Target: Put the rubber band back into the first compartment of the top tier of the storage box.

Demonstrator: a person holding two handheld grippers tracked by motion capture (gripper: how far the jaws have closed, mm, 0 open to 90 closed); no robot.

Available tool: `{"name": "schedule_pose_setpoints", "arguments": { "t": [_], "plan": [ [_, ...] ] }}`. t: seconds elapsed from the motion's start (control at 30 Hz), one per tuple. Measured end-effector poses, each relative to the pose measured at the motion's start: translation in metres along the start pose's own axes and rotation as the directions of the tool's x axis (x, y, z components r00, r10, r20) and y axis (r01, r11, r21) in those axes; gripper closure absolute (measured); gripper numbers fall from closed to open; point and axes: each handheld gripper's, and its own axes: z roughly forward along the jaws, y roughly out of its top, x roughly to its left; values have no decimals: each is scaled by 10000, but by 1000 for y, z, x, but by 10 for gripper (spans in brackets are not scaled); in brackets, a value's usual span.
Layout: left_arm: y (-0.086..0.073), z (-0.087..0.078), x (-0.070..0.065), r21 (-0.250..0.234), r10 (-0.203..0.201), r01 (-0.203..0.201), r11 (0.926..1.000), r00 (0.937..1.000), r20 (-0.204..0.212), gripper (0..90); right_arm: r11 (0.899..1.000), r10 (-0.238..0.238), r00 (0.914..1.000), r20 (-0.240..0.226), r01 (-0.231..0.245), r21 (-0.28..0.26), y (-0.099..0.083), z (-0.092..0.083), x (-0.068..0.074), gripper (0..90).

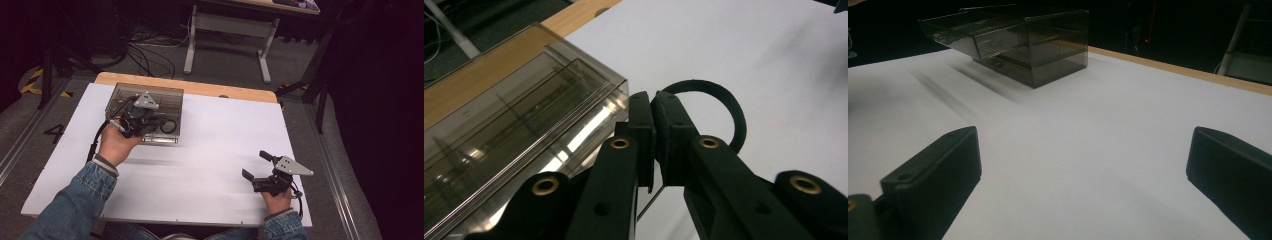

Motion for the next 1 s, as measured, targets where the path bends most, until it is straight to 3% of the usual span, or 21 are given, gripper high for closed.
{"name": "schedule_pose_setpoints", "arguments": {
  "t": [0.1, 0.37, 0.6, 1.0],
  "plan": [
    [-3, -5, 6, 31, 51, -51, 10000, 9998, -184, 860, 10000, -11, 10000, -5, 11, -7, 0, 0, 0, 17],
    [-13, -15, 20, 14, -386, 387, 9992, 9983, -428, 860, 10000, -2, 10000, -8, 2, 7, 0, 0, 0, 17],
    [-22, -21, 30, 105, -541, 549, 9984, 9963, -674, 860, 10000, -3, 10000, -9, 3, 6, 0, 0, 0, 17],
    [-37, -34, 50, 182, -1004, 1033, 9945, 9875, -1214, 860, 10000, 42, 10000, 1, -42, 37, 0, 1, 0, 17]
  ]
}}
